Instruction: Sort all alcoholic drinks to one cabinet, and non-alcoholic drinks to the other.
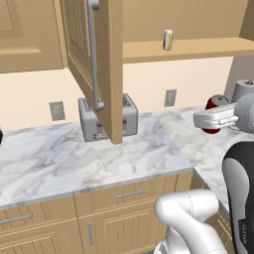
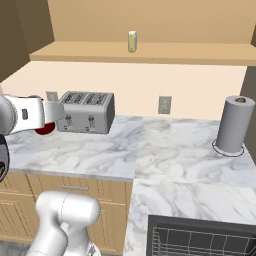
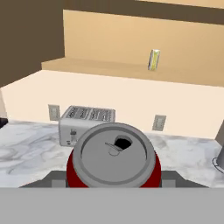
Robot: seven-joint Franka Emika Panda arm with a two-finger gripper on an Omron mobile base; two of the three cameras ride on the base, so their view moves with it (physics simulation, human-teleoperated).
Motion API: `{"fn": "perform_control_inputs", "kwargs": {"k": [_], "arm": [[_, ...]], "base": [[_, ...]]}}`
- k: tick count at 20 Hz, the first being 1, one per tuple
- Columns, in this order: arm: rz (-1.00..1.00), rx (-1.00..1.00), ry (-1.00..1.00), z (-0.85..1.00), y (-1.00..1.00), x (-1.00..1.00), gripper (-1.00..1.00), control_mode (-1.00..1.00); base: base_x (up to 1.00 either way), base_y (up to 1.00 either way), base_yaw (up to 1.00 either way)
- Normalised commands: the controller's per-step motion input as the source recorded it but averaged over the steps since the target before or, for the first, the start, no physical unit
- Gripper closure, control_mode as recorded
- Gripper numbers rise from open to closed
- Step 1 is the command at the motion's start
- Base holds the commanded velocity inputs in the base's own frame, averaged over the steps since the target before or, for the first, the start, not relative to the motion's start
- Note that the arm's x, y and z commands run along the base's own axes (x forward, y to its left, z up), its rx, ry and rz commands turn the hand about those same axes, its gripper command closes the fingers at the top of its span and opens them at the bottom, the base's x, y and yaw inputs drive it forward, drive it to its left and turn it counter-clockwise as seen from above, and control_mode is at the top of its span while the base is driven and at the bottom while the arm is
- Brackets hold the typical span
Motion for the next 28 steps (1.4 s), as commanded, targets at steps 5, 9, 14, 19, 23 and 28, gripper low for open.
{"fn": "perform_control_inputs", "kwargs": {"k": [5, 9, 14, 19, 23, 28], "arm": [[0.06, -0.02, -0.06, 0.32, 0.0, 0.0, 1.0, -1.0], [0.05, -0.01, -0.05, 0.35, 0.0, 0.0, 1.0, -1.0], [0.04, 0.0, -0.03, 0.35, 0.0, 0.02, 1.0, -1.0], [0.02, 0.0, -0.01, 0.33, 0.05, 0.13, 1.0, -1.0], [0.01, 0.0, -0.02, 0.23, 0.06, 0.25, 1.0, -1.0], [0.01, 0.0, -0.03, 0.06, 0.04, 0.32, 1.0, -1.0]], "base": [[0.0, 0.0, 0.0], [0.0, 0.0, 0.0], [0.0, 0.0, 0.0], [0.0, 0.0, 0.0], [0.0, 0.0, 0.0], [0.0, 0.0, 0.0]]}}
